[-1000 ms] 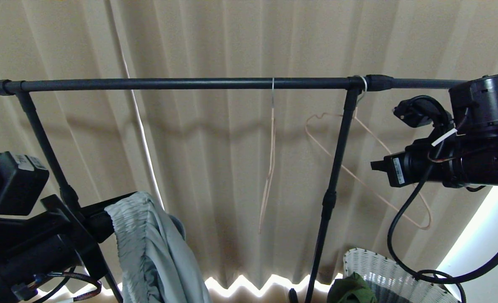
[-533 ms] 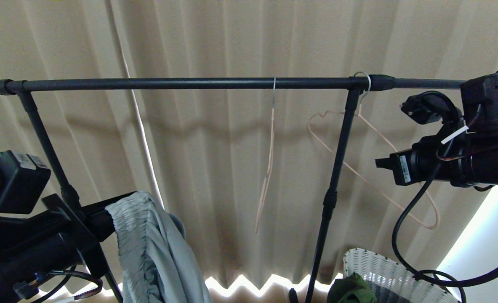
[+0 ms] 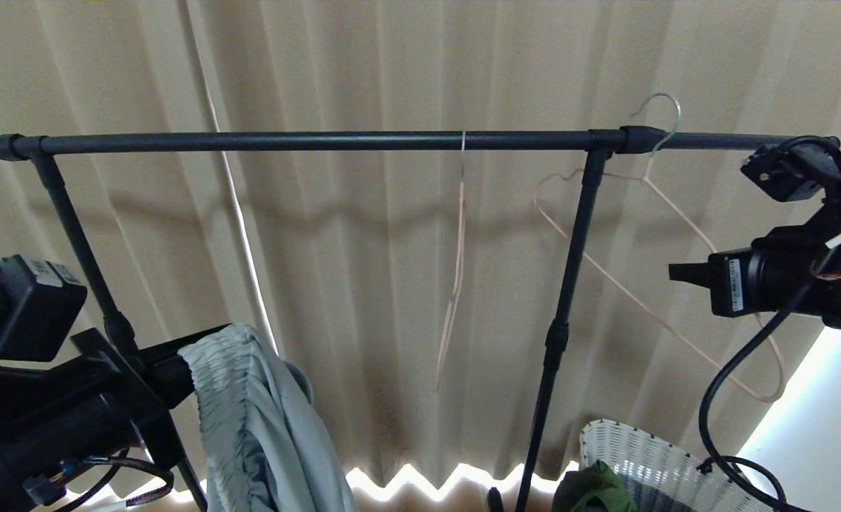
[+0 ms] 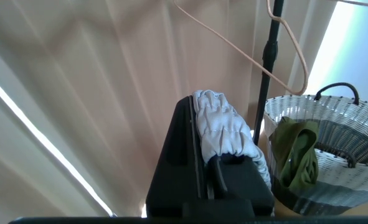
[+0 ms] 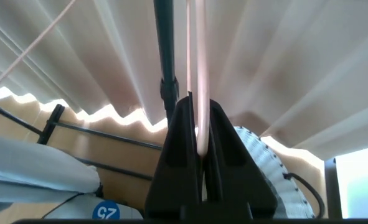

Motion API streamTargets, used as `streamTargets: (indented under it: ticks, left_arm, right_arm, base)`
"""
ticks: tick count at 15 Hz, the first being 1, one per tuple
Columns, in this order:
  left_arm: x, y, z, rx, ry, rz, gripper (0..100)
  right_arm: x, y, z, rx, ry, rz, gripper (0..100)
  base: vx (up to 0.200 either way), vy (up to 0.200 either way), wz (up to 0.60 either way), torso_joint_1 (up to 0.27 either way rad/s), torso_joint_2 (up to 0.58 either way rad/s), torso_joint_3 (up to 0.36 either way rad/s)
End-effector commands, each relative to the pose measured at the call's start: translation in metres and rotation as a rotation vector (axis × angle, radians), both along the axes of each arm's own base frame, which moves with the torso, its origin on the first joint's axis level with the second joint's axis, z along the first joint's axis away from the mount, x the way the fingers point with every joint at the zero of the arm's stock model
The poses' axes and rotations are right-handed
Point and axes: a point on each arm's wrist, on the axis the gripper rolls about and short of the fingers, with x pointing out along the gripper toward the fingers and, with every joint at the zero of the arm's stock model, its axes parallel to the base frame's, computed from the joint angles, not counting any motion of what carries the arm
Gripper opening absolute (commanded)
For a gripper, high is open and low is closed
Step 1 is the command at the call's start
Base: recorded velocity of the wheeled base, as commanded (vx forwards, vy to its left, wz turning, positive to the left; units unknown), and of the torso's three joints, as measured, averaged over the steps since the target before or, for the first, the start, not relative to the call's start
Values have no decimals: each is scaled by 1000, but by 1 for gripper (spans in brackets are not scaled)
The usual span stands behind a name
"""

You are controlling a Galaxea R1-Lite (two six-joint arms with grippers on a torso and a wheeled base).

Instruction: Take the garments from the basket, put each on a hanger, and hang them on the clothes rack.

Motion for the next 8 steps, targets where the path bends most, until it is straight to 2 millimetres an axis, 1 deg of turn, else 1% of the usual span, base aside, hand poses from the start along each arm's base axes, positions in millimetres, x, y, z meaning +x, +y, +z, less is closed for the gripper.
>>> streamTargets:
  ticks: [1,4,8]
  left_arm:
    - [0,0,0,2,1,0,0]
    - [0,0,-2,5,4,0,0]
    - [-2,1,-3,13,3,-1,0]
  right_arm:
    - [-25,-10,9,14,-51,-13,0]
    - [-47,-17,8,17,-75,-17,0]
    - [-70,-24,-5,11,-61,-17,0]
  base:
    - [0,0,0,0,0,0]
    - [0,0,0,0,0,0]
    - [0,0,0,0,0,0]
